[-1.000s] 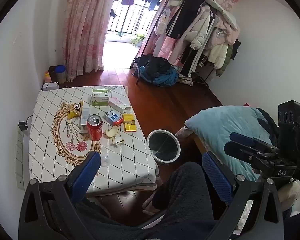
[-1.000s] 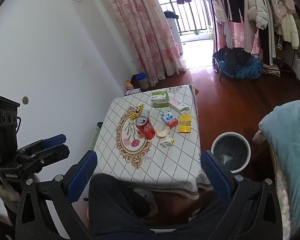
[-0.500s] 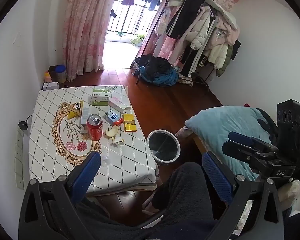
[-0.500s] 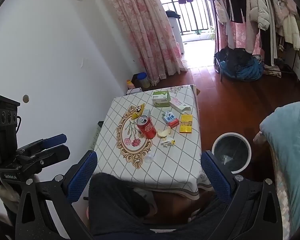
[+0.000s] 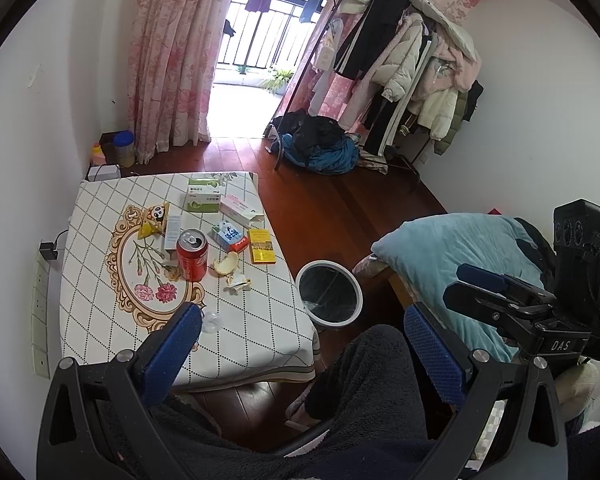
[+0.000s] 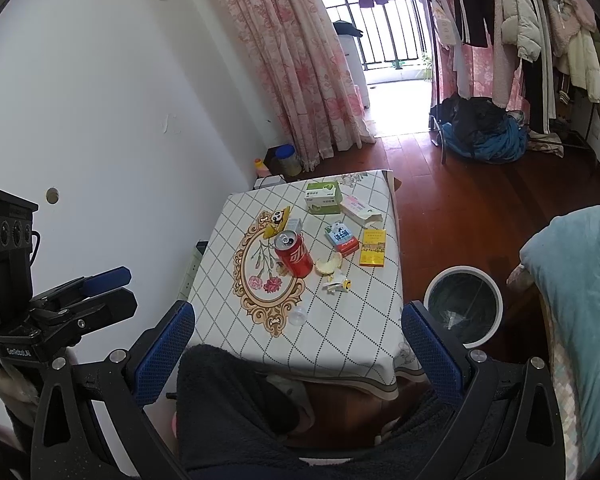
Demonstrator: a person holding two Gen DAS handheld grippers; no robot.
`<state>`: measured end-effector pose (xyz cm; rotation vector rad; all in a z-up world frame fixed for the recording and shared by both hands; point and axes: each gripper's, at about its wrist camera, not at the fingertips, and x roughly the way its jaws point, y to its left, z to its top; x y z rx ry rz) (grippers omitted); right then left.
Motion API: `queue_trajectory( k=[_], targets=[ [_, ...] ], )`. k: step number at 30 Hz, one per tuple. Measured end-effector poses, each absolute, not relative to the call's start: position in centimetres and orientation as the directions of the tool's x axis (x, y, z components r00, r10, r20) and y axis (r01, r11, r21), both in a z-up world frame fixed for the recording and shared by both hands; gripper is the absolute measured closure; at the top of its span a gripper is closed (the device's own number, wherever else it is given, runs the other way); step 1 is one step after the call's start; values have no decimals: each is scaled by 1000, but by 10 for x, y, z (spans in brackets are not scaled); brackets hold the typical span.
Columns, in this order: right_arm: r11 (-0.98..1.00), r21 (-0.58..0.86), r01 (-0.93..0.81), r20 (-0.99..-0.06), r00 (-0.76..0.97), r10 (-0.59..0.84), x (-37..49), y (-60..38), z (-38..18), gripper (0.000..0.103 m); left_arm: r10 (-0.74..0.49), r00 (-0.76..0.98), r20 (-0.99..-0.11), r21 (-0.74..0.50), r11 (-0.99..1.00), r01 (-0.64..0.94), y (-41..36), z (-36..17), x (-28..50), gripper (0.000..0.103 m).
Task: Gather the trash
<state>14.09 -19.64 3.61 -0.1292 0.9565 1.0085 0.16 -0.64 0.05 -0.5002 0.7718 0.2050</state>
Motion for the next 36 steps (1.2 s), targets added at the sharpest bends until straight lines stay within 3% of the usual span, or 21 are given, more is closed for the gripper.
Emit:
queue_trajectory(
  k=[36],
  targets=[
    [559,309,-770,-732,182,656,139,-194,39,0,8,701,-713,-350,863,-365,13,4,-9,0]
  ],
)
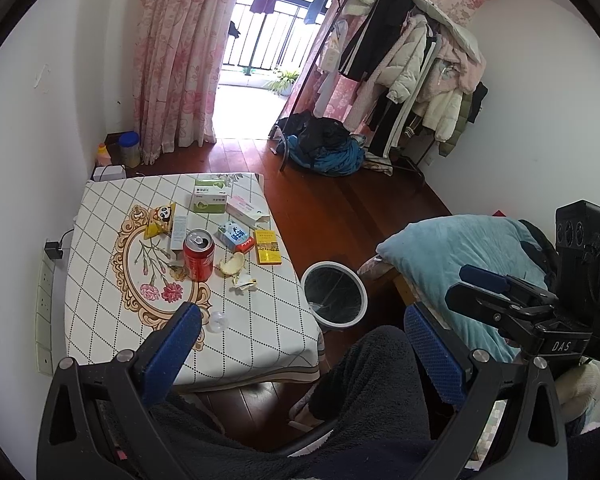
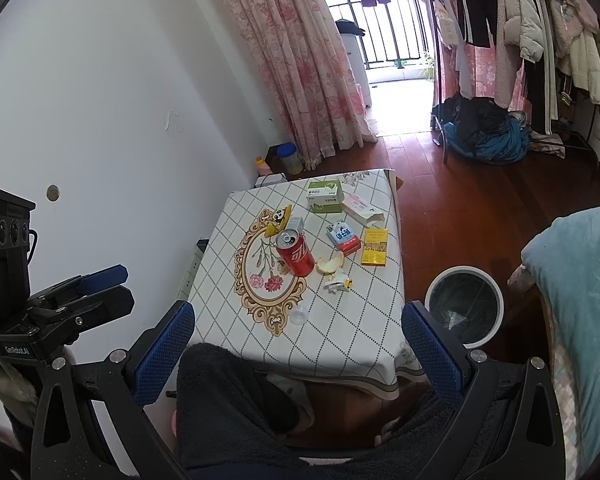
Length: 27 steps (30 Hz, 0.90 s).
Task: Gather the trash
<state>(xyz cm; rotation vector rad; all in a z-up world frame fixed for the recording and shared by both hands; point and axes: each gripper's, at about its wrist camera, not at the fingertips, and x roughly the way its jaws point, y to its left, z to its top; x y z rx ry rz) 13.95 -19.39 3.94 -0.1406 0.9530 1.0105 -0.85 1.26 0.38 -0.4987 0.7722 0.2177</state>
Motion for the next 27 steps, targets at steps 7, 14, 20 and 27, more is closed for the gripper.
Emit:
queue_trajectory(
  k=[7,14,20,27],
  targets=[
    [559,309,-770,-733,182,656,140,-193,39,0,9,702,-713,-349,863,-365,12,4,-9,0],
    [559,309,-769,-732,182,656,139,-193,39,0,9,701,-713,-348,864,-365,12,3,-8,0],
    [559,309,-769,-732,183,656,139,-193,38,0,10,701,-713,-348,863,-366,11,3,-8,0],
    [558,314,-768,-731,179,658,140,-193,36,0,10,701,-713,-348,863,-366,11,3,-8,0]
  ],
)
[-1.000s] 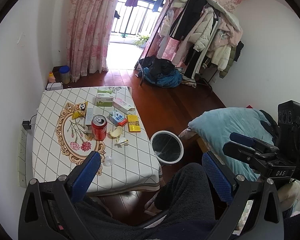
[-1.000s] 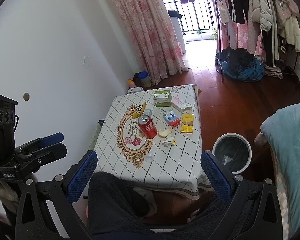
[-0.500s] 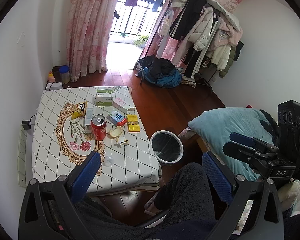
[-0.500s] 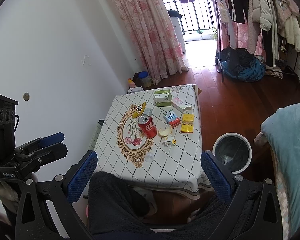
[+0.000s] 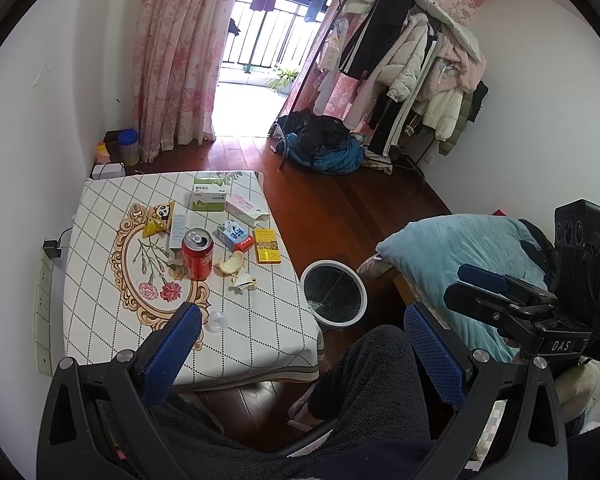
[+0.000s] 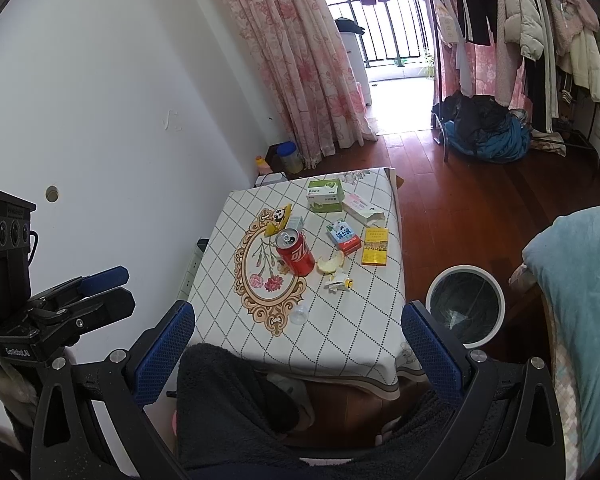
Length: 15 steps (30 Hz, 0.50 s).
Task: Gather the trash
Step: 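Grasp the red soda can with the left tool while the right tool grasps the yellow box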
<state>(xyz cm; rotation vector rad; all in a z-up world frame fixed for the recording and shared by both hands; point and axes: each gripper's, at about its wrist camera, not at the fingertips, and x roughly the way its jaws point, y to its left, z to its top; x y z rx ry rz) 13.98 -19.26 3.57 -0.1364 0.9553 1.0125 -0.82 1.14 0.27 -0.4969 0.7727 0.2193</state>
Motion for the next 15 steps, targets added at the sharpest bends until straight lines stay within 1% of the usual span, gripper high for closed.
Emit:
queue_trajectory(
  k=[3,5,7,10,12,14,15],
  targets=[
    [579,313,-753,-734,195,651,142,-191,32,0,50,684,-728,-326,852,-410,18,-4,-6,0],
    [598,311,-739,-742,204,639,146,-185,22,0,174,619,-766,-245,811,-531,34,-21,0,0],
    [623,308,-719,-752,218,623,155,-175,4,0,271,555,-787,-192,747,-636,58,-47,6,0],
    [648,326,-688,-769,206,605,175,-154,-27,0,364,451,-815,-130,643,-754,93,-90,14,0],
    [674,323,-664,-797,193,572,196,-137,-58,0,390,385,-837,-89,597,-797,108,-117,23,0],
    [689,320,-650,-819,176,546,215,-120,-83,0,379,323,-867,-53,574,-817,122,-146,39,0],
    [700,311,-643,-839,160,520,232,-105,-105,0,368,297,-881,-37,572,-819,130,-161,52,0]
  ],
)
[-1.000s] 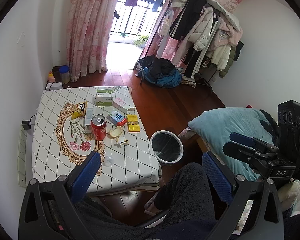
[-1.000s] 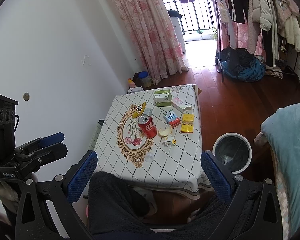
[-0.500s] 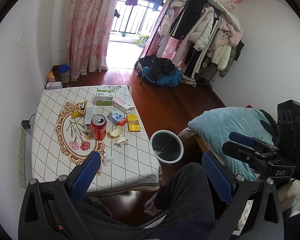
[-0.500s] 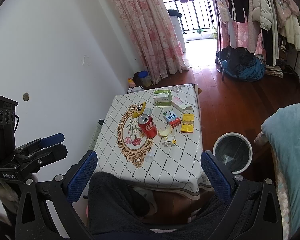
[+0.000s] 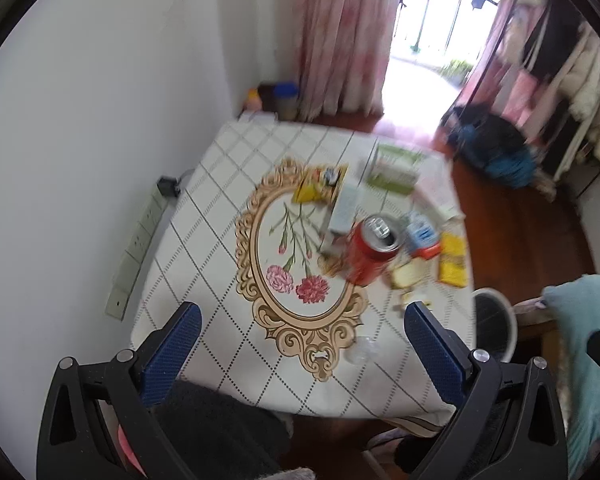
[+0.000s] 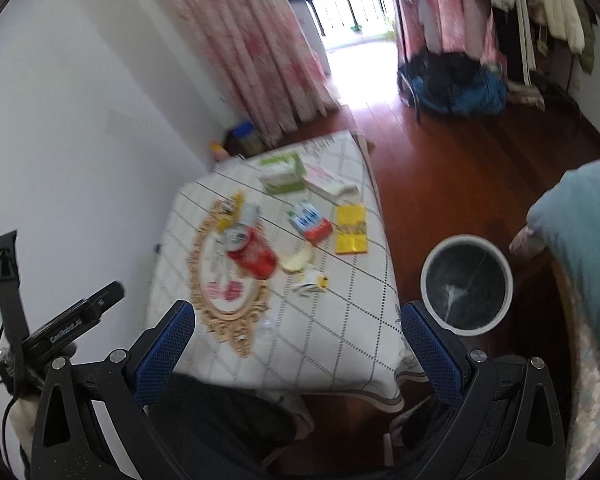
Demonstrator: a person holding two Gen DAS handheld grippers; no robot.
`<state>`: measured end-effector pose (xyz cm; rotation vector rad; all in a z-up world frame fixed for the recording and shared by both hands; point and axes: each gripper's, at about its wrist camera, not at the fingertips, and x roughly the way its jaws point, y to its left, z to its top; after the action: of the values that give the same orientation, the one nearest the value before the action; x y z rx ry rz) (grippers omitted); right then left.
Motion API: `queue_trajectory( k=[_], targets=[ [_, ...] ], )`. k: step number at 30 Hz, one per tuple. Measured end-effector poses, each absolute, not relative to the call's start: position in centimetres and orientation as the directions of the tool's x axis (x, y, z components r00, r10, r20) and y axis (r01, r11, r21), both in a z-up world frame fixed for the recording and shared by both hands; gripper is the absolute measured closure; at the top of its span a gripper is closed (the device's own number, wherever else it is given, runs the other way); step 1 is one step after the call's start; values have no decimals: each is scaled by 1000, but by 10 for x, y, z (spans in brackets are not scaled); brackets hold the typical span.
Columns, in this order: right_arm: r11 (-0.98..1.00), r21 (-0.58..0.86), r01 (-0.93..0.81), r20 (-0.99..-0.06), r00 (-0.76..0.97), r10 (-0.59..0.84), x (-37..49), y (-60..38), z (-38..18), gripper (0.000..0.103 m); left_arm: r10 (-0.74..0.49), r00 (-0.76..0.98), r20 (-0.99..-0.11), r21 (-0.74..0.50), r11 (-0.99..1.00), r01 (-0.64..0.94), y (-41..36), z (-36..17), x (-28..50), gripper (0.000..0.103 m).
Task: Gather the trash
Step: 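Grasp the red soda can with the left tool while the right tool grasps the yellow box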
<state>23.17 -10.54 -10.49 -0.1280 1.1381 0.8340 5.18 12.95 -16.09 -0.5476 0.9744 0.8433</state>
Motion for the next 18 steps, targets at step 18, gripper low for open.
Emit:
queue_trajectory(
  k=[18],
  targets=[
    [802,200,-563,-975,-31,222,385,35,-317,23,204,85,-975,65,632,-772,178,-291,212,38]
  ],
)
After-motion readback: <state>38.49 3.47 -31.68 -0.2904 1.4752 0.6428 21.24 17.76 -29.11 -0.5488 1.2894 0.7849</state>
